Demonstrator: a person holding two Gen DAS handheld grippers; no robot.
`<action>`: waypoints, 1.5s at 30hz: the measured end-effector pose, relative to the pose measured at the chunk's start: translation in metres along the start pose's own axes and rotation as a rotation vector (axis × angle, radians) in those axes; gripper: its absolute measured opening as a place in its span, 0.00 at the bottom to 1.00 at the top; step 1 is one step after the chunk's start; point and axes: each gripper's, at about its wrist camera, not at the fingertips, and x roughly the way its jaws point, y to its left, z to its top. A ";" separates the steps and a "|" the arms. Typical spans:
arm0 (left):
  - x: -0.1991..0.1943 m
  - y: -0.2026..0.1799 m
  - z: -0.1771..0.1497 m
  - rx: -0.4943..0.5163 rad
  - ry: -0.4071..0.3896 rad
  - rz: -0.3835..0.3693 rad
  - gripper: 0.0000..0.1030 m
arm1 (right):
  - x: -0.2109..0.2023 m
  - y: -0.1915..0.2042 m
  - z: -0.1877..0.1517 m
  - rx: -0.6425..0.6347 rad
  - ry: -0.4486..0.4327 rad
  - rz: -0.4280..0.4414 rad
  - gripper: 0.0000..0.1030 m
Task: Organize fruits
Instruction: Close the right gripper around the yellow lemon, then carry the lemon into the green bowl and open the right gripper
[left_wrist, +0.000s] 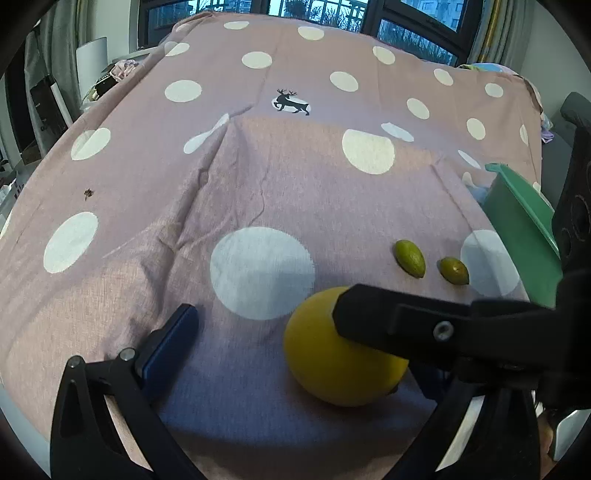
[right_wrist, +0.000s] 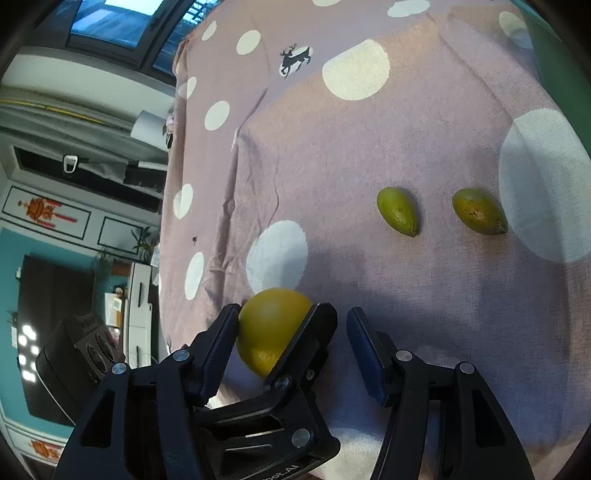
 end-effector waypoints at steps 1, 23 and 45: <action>0.000 0.000 0.001 -0.001 -0.001 0.001 1.00 | 0.000 0.000 0.000 0.000 0.000 0.000 0.60; -0.001 -0.001 0.000 -0.001 -0.003 0.002 1.00 | -0.001 -0.001 0.000 -0.002 0.005 0.004 0.60; -0.027 -0.005 -0.006 0.015 0.084 -0.162 0.56 | 0.006 0.011 -0.002 -0.048 0.024 0.017 0.52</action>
